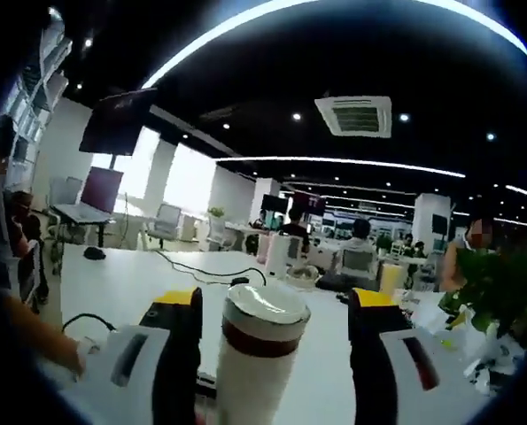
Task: Grasp the water cup twist off the cup lid place the cup lid on the table
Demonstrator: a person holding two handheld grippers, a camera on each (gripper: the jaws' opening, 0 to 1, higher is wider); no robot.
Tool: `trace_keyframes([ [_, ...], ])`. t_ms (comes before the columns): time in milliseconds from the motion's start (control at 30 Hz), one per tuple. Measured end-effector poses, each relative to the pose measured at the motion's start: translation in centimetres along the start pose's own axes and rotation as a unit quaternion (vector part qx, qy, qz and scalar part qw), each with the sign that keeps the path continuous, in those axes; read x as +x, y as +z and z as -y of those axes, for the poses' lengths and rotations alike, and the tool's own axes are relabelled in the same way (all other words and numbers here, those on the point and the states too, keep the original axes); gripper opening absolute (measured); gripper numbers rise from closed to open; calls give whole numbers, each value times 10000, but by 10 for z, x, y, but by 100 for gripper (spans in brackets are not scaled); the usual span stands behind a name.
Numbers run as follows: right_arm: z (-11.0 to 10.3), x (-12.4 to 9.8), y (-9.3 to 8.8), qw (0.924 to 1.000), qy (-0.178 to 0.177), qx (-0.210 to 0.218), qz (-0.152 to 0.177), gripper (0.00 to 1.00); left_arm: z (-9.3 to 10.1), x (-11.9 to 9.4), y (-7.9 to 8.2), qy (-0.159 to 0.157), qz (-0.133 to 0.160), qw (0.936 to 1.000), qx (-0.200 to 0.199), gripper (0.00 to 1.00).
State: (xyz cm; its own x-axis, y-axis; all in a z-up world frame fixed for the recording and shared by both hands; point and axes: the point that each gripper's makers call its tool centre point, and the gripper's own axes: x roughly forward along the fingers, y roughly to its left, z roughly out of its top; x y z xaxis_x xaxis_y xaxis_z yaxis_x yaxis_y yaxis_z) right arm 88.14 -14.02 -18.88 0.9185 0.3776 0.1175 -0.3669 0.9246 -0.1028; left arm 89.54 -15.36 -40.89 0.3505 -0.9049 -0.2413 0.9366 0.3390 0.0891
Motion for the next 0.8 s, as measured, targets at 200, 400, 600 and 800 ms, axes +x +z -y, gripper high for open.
trace_keyframes([
  [200,-10,10,-4,9996,-123,256,-80,95,-2,0,0,5,-1,10000,-1,52],
  [400,-8,14,-7,9991,-358,194,-120,91,-2,0,0,7,-2,10000,-2,52],
  [600,-6,14,-15,9984,-371,329,-254,73,1,-1,-1,3,1,10000,-1,52],
  [800,-4,18,-23,9981,-402,348,-326,69,-1,0,0,5,1,10000,2,52],
])
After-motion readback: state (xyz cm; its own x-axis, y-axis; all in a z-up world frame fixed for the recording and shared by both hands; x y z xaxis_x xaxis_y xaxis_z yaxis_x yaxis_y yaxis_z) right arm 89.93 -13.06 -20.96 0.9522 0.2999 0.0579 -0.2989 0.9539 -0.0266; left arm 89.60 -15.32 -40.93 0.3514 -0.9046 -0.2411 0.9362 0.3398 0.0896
